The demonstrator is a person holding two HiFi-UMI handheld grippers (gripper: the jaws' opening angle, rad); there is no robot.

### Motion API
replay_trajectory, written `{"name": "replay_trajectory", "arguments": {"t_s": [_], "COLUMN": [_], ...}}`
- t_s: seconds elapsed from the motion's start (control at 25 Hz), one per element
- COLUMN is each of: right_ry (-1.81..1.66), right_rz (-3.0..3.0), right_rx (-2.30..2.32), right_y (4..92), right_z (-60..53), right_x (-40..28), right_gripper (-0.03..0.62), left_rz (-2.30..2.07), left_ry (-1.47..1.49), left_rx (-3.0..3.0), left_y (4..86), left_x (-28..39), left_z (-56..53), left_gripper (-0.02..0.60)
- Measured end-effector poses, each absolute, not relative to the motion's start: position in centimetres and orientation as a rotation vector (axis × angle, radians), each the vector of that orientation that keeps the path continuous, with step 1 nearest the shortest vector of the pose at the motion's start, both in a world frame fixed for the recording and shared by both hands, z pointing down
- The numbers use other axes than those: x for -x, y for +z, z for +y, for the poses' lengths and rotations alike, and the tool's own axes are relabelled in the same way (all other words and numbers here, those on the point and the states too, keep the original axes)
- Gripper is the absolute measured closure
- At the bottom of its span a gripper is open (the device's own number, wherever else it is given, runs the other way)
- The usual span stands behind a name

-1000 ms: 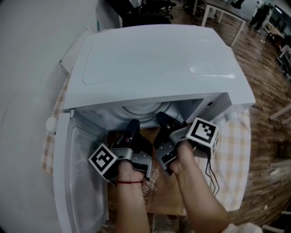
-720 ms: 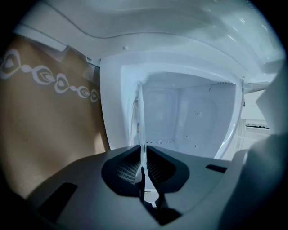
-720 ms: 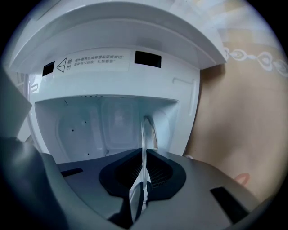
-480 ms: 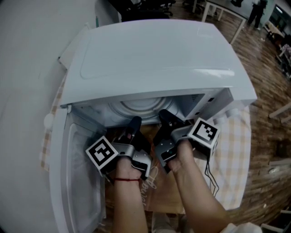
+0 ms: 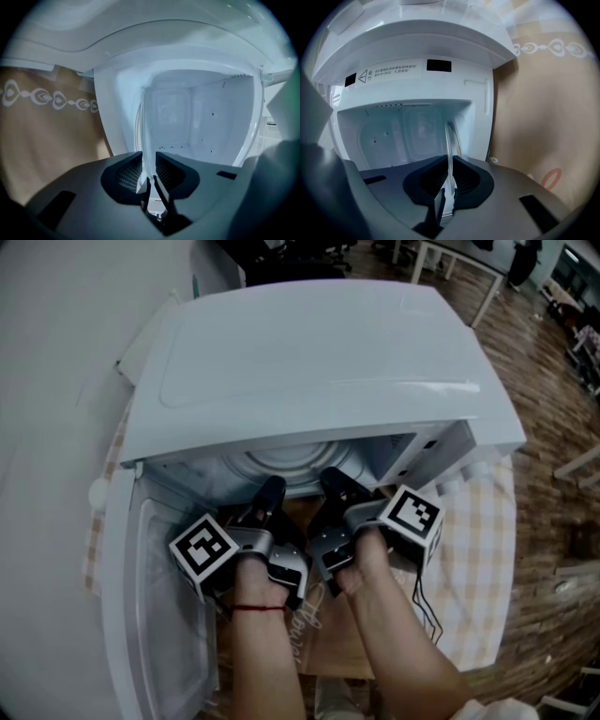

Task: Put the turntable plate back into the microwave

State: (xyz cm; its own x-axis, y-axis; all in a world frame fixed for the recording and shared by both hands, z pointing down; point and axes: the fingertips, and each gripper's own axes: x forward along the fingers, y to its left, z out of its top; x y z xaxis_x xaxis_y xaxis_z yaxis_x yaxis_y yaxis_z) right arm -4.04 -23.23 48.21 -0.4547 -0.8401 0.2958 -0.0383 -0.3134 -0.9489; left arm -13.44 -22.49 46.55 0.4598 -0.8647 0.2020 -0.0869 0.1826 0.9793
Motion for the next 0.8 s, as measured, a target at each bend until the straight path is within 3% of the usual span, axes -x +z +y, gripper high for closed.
{"name": "replay_trajectory", "arguments": {"t_s": [0.32,0.44,0.8], "right_ry": [-1.848,-1.871,-1.893], "right_rz": [1.412,1.410,1.629], "right_rx": [1.157,1.147,1.197], "right_y": [47.8,47.4,46.6], "right_z": [-23.4,-23.6,-23.6], "right_x": [4.4,4.5,5.4], "right_gripper": [0.540,0.466,0.388], "left_rz": [-0.999,-1.013,-1.084], "left_ry": [-0.682,-0.670,-0.580], "left_rx": [-1.227,-1.195,-1.252], "left_y": [46.6,46.8,46.9], "left_x": [14.0,14.1,14.1], "left_z": [-22.6,-22.6,-22.5], "left_gripper": [0.489,0.488,0.481]}}
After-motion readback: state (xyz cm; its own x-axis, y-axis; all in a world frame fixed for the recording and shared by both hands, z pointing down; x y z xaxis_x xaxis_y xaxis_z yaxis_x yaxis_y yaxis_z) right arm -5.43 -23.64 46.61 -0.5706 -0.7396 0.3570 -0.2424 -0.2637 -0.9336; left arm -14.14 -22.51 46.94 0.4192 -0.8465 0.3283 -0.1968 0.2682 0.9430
